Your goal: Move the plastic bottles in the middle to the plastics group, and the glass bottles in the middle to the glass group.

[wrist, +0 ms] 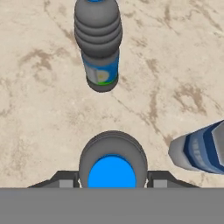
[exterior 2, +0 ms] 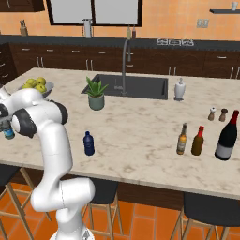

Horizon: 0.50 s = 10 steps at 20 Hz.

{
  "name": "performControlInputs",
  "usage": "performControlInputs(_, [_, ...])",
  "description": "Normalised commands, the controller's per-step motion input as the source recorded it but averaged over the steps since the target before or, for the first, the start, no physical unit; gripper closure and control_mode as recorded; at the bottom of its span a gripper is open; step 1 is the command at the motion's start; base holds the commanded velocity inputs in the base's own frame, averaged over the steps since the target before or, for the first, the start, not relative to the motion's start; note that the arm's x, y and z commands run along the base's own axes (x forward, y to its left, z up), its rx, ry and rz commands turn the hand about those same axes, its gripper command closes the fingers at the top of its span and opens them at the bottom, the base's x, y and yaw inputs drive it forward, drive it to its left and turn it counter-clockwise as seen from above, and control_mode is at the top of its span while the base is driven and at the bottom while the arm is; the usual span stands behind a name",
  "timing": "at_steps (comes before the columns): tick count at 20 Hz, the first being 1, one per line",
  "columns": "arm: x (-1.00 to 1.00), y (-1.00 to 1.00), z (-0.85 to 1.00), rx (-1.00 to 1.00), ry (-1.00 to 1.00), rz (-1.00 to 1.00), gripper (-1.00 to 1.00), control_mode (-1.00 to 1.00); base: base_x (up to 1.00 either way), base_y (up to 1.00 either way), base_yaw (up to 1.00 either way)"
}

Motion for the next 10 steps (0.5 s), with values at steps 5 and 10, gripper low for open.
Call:
performControlInputs(5, [0.0,0.0,0.0,0.0,0.0,0.0,-1.0,-1.0,0.0,0.0,0.0])
performControlInputs(10, [0.0,0.0,0.0,0.0,0.0,0.0,-1.0,-1.0,0.0,0.0,0.0])
